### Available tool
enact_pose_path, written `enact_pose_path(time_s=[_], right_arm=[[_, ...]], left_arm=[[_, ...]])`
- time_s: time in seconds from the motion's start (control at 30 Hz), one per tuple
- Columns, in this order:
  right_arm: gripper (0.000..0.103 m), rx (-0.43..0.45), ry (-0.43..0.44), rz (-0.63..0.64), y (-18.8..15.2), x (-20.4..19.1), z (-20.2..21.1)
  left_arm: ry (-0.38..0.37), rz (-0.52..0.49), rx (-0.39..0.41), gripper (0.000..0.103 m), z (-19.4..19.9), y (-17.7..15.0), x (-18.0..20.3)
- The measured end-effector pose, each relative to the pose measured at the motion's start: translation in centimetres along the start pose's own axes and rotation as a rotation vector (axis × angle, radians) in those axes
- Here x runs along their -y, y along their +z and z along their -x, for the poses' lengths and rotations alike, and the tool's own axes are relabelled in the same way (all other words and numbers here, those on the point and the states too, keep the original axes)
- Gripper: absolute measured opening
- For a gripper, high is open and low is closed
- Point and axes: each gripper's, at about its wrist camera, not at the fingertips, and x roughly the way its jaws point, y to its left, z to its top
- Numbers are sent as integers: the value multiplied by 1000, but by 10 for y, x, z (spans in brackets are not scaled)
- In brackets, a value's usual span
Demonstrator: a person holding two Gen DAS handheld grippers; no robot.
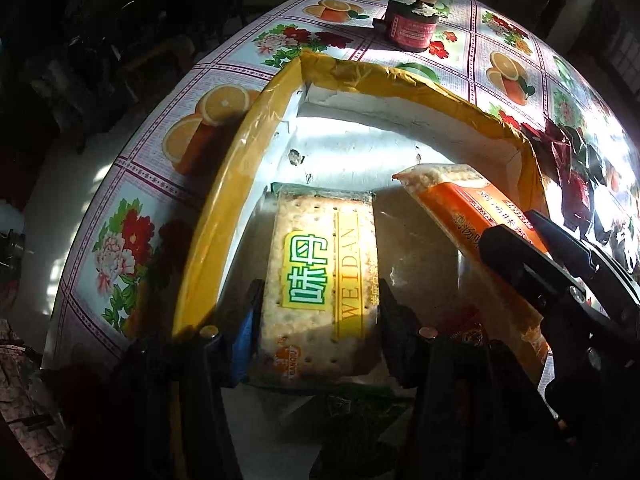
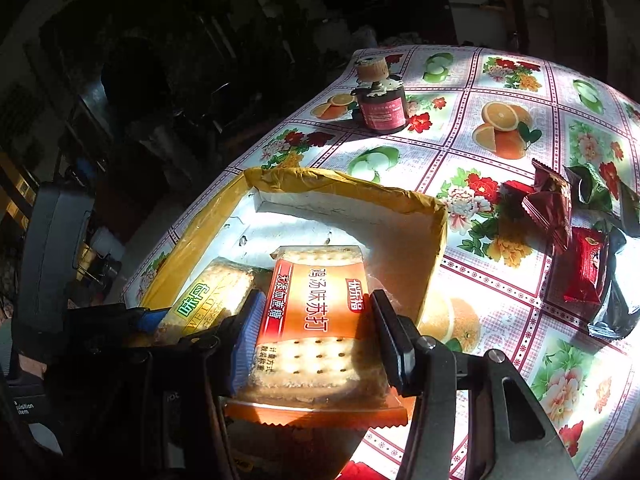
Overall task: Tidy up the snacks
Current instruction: 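Carry both cracker packs into the white tray and open both tools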
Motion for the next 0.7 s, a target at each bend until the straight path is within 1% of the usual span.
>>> enact_pose_path(time_s=[0.07,0.1,0.17,0.27,0.37,0.43,0.47,0.7], right_arm=[[55,2,8,-10,0,1,3],[55,9,10,-22,-1,2,5],[55,16,10,-46,-1,5,11],[55,51,17,-68,-3,9,29],[56,108,22,-100,-12,18,56],[59,142,13,-129,-23,28,74],[60,153,5,-145,-28,34,80],[60,168,-63,-267,-66,83,112]], left_arm=[[9,-6,2,64,1,-2,1],[10,-10,1,72,2,-4,1],[12,-15,-2,80,3,-7,3],[9,-18,8,80,9,-13,6],[7,-15,31,81,20,-19,10],[0,-15,45,83,27,-23,14],[-1,-19,53,84,30,-25,17],[-16,-20,97,86,46,-30,33]])
